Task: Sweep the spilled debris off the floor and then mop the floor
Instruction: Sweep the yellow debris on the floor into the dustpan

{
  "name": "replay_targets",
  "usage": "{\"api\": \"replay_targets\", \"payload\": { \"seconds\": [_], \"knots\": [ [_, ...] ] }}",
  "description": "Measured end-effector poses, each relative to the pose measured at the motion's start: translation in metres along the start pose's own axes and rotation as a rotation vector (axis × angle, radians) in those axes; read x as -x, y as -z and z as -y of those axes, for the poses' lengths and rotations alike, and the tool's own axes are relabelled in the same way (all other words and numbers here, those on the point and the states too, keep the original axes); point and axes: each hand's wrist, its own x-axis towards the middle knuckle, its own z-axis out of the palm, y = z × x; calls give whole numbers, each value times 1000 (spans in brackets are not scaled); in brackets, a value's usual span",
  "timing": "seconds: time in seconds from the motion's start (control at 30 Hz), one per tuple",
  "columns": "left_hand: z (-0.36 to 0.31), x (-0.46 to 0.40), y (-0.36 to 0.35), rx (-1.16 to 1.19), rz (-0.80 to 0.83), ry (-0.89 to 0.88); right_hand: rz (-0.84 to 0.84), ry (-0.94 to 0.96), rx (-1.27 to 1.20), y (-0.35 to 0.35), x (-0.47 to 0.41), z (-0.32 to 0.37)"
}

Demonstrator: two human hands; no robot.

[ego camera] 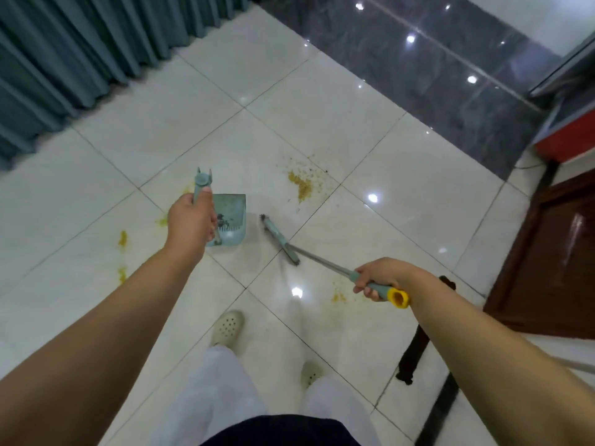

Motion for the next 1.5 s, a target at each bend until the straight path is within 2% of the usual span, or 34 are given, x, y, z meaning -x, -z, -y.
{"api": "replay_targets", "payload": {
  "seconds": [0.2, 0.33, 0.5, 0.7, 0.9, 1.03, 1.17, 1.27, 1.4, 1.5],
  "knots": [
    [-32, -64, 6, -131, 192, -49, -30, -61, -259, -58, 13, -3],
    [-37, -83, -4, -174, 246, -70, -23, -92, -390, -99, 23, -16],
    [-25, -68, -26, -232, 309, -72, -10, -135, -552, -131, 46, -48],
    [-3, -21, -46, -325, 346, -171, -18, -196, -775, -179, 81, -101],
    [37, 37, -39, -374, 449, -253, -154, -269, -798, -251, 117, -185],
    [60, 72, -14, -414, 552, -326, -210, -320, -1036, -304, 143, -239],
    [76, 93, 14, -436, 647, -371, -291, -311, -1153, -357, 174, -265],
    [87, 104, 35, -436, 736, -392, -350, -346, -1410, -395, 195, -273],
    [97, 117, 63, -427, 845, -353, -475, -338, -1676, -441, 200, -289],
    [103, 121, 82, -426, 913, -321, -515, -325, -1770, -467, 196, -302]
  ]
}}
